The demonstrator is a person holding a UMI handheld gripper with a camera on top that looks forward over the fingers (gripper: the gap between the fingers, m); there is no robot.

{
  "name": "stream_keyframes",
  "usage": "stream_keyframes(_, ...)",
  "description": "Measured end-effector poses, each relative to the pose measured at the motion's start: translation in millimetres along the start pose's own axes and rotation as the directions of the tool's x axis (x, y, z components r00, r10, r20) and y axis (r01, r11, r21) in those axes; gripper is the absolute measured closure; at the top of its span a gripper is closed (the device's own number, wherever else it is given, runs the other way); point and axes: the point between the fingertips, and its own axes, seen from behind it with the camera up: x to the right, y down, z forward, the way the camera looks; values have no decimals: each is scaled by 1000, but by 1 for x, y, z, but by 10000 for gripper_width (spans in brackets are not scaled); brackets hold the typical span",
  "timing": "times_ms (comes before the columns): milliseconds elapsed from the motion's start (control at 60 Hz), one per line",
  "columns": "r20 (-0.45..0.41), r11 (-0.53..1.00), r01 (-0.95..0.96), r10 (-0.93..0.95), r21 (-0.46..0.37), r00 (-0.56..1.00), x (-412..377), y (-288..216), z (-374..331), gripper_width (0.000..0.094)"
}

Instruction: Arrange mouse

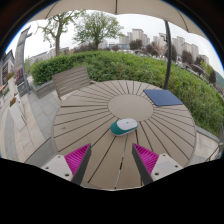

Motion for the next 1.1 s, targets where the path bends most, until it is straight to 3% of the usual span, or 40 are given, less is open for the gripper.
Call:
stream_keyframes(500, -82, 998, -61, 62, 24, 995, 32, -31, 118, 85)
stream_keyframes(1100, -18, 1000, -4, 4, 10, 1000, 9, -60, 167, 119)
